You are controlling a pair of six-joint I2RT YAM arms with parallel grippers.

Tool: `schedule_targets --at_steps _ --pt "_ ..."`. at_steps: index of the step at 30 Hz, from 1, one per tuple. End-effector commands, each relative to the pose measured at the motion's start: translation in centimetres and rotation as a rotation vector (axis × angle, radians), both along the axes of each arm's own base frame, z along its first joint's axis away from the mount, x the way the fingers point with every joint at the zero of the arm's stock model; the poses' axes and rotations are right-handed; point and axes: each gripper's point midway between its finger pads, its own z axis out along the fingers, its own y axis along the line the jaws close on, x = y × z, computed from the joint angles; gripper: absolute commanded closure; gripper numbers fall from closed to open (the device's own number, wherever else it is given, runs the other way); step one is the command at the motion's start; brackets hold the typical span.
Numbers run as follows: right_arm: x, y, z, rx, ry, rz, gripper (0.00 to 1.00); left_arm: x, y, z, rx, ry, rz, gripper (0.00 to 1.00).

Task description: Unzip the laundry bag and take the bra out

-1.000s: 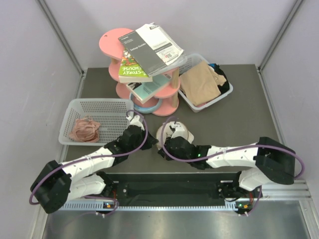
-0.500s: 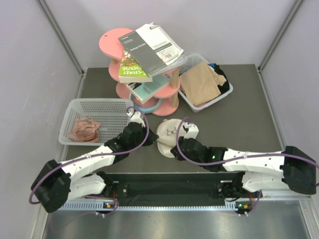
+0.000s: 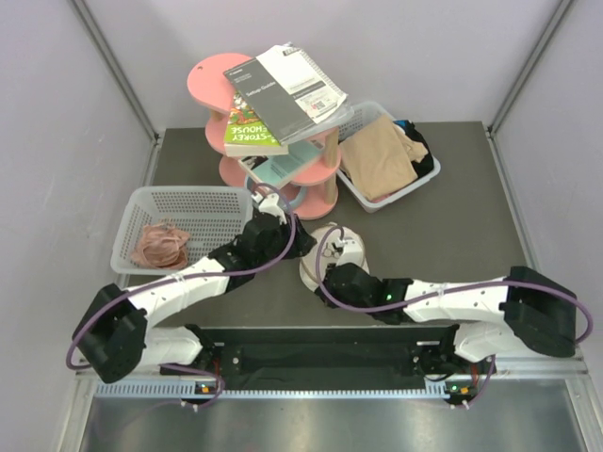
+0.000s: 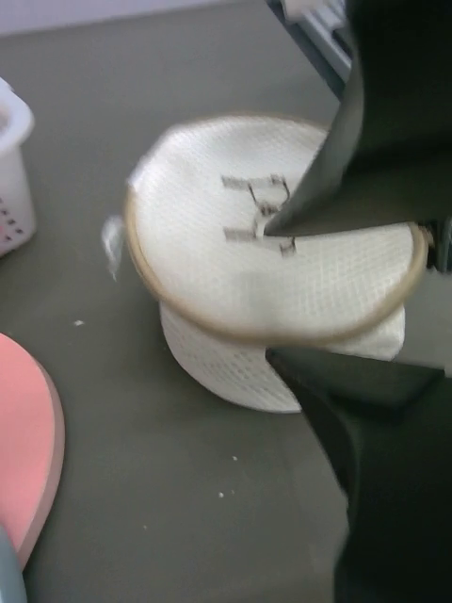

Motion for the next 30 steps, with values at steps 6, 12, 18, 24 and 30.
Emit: schedule_targets --at_steps 6,12,18,24,30 --pt "0.4 5.6 3.3 0.161 -0.015 0.080 1.00 -1.8 2.0 1.5 -0.045 -0.019 0.034 0.28" --pt "0.9 7.5 4.0 0.158 -0.035 0.110 1.00 -3.9 2.9 0.1 -0.125 0.038 0.053 0.29" --pt "0.9 8.3 4.0 0.165 -0.029 0.128 1.00 -4.8 2.9 -0.9 -0.160 0.077 0.056 0.34" --pt "0.7 8.2 3.8 0.168 -0.019 0.125 1.00 -4.8 2.7 -1.4 -0.174 0.088 0.055 0.51" --pt "0.6 8.1 3.5 0.159 -0.014 0.126 1.00 -4.7 2.9 -1.7 -0.168 0.089 0.067 0.88"
